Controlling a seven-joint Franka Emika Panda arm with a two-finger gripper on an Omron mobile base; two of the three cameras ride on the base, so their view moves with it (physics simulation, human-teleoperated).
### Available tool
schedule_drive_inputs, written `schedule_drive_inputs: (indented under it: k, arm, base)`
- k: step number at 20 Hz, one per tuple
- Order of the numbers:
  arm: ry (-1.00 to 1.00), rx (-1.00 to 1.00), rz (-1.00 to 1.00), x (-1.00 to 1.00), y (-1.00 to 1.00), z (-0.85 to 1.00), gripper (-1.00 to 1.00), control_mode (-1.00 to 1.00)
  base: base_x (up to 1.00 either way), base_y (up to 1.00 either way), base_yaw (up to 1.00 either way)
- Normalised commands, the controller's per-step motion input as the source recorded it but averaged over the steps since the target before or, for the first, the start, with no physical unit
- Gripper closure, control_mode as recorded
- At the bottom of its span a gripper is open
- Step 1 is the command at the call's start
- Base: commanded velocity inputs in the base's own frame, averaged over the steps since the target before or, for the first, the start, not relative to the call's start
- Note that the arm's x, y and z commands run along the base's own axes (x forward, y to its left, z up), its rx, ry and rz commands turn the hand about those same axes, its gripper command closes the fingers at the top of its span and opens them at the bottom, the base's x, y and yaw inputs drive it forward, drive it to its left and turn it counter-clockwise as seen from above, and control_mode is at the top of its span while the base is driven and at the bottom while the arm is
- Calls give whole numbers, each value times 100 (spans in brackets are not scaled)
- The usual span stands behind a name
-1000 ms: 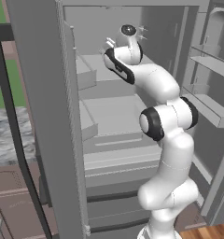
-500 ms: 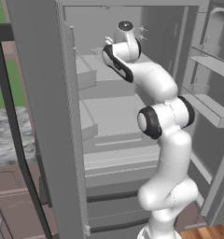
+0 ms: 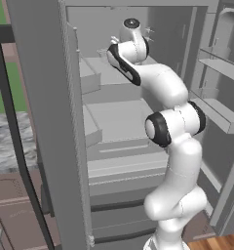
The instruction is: Place the tupperware containing the shrimp and eggplant meal in the microwave. Close the microwave door and press the start button to reheat the meal.
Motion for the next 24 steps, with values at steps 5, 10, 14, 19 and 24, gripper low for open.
schedule_drive_inputs:
  k: [5,10,14,19,24]
  arm:
    - [-6,0,-14,-90,0,-12,100,-100]
    - [-2,0,-17,-100,-3,-19,100,-100]
    - [0,0,-9,-100,-18,-1,100,-100]
    - [-9,4,-1,-100,-24,0,100,-100]
    - [-5,10,0,-100,-20,-2,100,-100]
  base:
    - [0,0,0]
    - [0,0,0]
    - [0,0,0]
    - [0,0,0]
    - [0,0,0]
